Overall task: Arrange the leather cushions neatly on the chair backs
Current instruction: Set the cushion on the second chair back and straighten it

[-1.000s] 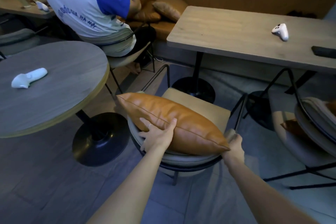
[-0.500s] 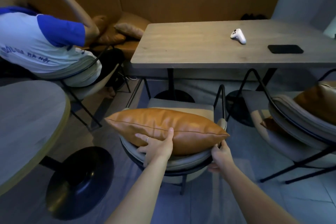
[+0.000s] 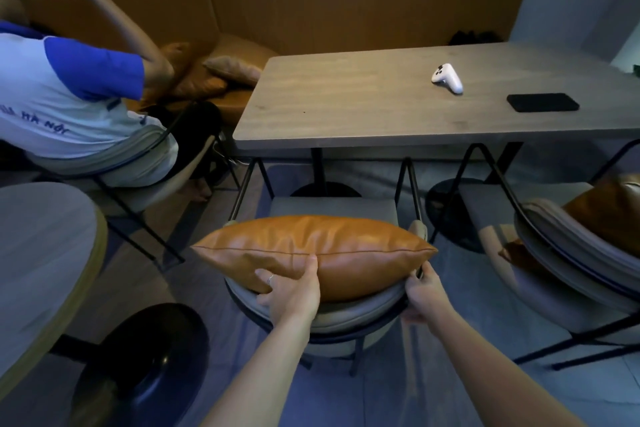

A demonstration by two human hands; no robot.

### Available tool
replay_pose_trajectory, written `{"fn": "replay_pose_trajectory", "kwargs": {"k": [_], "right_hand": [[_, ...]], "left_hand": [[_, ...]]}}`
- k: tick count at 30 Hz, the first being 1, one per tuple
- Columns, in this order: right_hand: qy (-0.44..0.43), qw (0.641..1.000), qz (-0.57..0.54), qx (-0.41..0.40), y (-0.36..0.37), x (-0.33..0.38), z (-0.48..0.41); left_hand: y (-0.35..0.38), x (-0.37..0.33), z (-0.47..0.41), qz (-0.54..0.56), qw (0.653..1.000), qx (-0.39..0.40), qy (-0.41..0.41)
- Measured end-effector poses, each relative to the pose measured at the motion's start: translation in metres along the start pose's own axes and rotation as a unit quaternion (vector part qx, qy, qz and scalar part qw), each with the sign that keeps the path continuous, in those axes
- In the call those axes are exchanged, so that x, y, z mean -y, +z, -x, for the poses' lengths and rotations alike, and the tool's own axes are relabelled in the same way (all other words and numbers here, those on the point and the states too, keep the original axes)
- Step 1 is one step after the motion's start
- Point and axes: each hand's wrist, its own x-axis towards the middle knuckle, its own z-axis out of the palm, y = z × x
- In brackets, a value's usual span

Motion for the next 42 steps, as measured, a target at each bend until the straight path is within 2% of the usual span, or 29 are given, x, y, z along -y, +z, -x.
{"fn": "replay_pose_trajectory", "kwargs": {"k": [4,8,13,16,21,28,34,42], "right_hand": [[-0.003,0.999,-0.006,-0.052,0.014,-0.004,0.004],[0.030,0.989,-0.094,-0.108,0.045,-0.013,0.022],[0.078,0.974,-0.204,-0.056,0.102,-0.017,0.061],[0.110,0.972,-0.200,-0.048,0.120,-0.008,0.072],[0.116,0.978,-0.146,-0.094,0.118,-0.004,0.062],[0.153,0.972,-0.166,-0.067,0.123,0.002,0.075],[0.155,0.970,-0.180,-0.055,0.129,-0.006,0.086],[0.148,0.975,-0.155,-0.064,0.128,0.000,0.078]], "left_hand": [[-0.030,0.021,-0.027,0.073,0.997,-0.020,0.008],[-0.070,0.030,-0.055,0.118,0.993,0.002,0.001],[-0.097,0.029,-0.072,0.152,0.983,0.103,0.005],[-0.103,0.023,-0.077,0.172,0.973,0.154,-0.016],[-0.102,0.013,-0.085,0.200,0.961,0.189,-0.021],[-0.108,0.024,-0.090,0.234,0.962,0.144,-0.006],[-0.116,0.032,-0.094,0.257,0.955,0.148,-0.005],[-0.109,0.020,-0.100,0.303,0.948,0.092,-0.016]]}}
